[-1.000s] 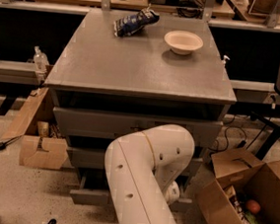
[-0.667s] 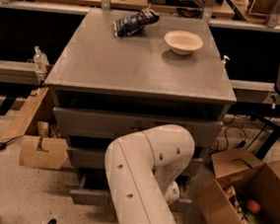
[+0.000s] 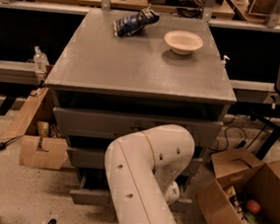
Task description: Open bottom drawer
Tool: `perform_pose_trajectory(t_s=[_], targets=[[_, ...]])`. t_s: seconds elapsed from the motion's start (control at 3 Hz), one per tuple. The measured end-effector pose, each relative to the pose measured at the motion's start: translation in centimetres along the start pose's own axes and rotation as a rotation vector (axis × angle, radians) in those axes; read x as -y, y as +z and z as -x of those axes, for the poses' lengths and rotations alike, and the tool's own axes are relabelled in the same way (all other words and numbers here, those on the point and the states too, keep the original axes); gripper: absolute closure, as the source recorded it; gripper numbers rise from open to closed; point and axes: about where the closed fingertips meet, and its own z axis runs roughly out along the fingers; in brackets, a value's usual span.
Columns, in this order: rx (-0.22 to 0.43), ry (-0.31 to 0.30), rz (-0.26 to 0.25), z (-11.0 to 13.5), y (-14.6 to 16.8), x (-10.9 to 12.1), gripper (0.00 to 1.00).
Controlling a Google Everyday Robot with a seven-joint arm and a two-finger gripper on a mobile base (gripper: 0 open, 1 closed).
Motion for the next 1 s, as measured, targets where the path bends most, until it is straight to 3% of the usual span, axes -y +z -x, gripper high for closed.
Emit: perform_pose_trajectory(t_s=[0.33,1.0], targets=[[0.000,0.000,0.000,0.00,0.00,0.00,0.85],[0.000,0.000,0.000,0.00,-0.03,0.00,0.39]])
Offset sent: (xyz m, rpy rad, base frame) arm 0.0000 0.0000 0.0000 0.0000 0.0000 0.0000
